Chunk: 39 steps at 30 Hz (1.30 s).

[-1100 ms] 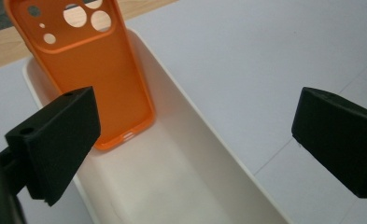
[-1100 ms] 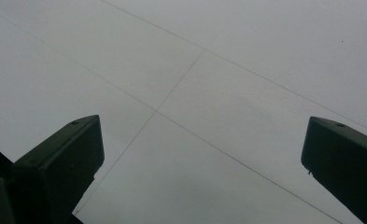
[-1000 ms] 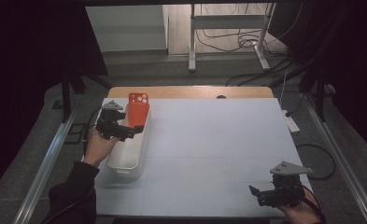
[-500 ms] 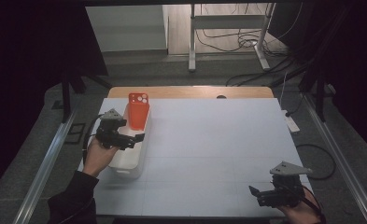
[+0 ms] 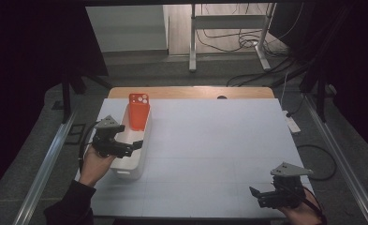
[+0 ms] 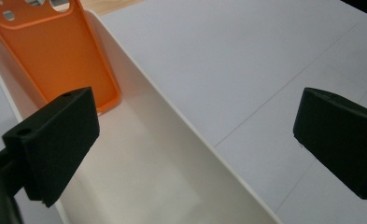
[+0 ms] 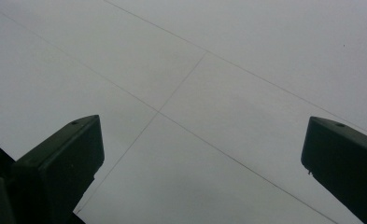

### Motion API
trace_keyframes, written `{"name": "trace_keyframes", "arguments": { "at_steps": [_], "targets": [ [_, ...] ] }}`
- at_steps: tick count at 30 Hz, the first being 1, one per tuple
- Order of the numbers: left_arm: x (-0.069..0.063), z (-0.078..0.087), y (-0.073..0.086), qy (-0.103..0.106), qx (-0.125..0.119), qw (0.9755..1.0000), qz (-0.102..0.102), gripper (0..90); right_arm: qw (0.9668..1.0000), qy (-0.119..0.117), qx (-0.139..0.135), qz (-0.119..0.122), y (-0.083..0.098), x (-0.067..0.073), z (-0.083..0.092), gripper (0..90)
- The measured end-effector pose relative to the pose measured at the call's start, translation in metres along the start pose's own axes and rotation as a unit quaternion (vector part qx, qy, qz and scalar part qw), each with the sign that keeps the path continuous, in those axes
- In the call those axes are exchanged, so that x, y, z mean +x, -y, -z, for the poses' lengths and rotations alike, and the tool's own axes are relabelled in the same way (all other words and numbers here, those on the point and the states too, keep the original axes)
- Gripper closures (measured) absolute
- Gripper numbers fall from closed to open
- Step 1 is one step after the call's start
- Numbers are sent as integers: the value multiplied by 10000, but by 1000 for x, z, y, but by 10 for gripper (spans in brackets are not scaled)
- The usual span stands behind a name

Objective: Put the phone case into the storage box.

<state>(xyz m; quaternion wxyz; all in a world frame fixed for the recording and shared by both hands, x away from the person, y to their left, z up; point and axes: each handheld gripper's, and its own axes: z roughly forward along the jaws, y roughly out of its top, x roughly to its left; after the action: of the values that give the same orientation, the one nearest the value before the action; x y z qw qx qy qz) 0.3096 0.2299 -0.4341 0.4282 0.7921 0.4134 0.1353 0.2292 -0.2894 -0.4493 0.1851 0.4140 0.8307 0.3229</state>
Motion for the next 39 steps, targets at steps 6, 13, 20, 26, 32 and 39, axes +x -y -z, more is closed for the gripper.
{"name": "trace_keyframes", "arguments": {
  "at_steps": [6, 13, 20, 26, 32, 39],
  "targets": [
    [-3, 6, 10, -13, 6, 10000, 61, 11, 10000, -6, -21, -3, 0, 0, 0, 0],
    [-6, 13, 18, -1, -77, 9999, 125, 10, 10000, -4, -13, -7, 0, 0, 0, 0],
    [-14, 23, 26, 24, -153, 9998, 116, 10, 10000, 4, -8, -6, 0, 0, 0, 0],
    [-17, 30, 32, 73, -213, 9996, 190, 10, 10000, 14, -3, -8, 0, 0, 0, 0],
    [-21, 38, 40, 22, -226, 9995, 216, 10, 10000, 17, 12, -8, 0, 0, 0, 0],
    [-26, 46, 47, -98, -190, 9996, 180, 12, 10000, 21, 15, -12, 0, 0, 0, 0]
  ]
}}
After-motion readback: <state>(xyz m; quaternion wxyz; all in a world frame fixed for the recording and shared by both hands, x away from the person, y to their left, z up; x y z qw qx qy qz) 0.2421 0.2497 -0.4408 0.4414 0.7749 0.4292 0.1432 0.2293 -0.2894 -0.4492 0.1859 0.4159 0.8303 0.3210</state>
